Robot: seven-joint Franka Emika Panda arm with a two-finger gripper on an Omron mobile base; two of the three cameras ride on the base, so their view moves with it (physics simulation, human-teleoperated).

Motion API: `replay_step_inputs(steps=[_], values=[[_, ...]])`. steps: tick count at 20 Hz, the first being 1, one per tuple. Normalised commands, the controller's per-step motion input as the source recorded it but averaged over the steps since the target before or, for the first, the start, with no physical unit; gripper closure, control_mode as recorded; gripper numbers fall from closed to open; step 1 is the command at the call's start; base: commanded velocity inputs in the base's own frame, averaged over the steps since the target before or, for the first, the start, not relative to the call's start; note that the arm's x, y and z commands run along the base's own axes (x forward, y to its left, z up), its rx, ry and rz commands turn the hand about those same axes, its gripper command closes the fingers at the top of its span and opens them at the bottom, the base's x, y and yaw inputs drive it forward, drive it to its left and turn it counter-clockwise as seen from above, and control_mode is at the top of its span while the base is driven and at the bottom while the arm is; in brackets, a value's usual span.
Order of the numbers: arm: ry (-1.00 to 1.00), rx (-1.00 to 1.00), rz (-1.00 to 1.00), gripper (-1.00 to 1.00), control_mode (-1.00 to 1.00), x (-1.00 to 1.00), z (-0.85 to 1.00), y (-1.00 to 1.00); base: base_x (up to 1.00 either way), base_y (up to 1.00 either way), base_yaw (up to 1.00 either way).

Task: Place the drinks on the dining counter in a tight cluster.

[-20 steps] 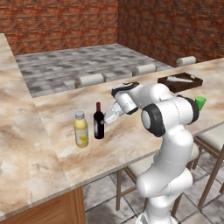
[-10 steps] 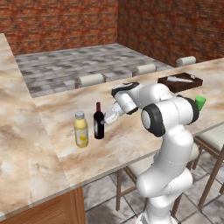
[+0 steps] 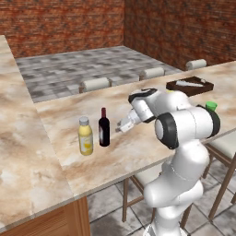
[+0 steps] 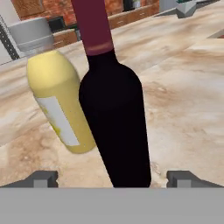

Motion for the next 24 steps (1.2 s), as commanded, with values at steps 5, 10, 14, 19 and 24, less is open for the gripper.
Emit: replay_step_inputs(steps=[5,10,14,19,24], values=[[-0.01,0.01,-0.09,-1.00,-1.00,-0.41,0.06,-0.36,0.00,0.00,0.00],[0.00,0.00,-0.18,-1.00,-1.00,-0.61,0.24,-0.41,0.00,0.00,0.00],[0.04,-0.04,-0.20,-1.00,-1.00,-0.57,0.37,-0.21,0.00,0.00,0.00],[0.17,-0.21,-0.20,-1.00,-1.00,-0.31,0.36,0.00,0.00,0.00,0.00],[0.29,-0.35,-0.20,-1.00,-1.00,-0.04,0.34,0.13,0.00,0.00,0.00]])
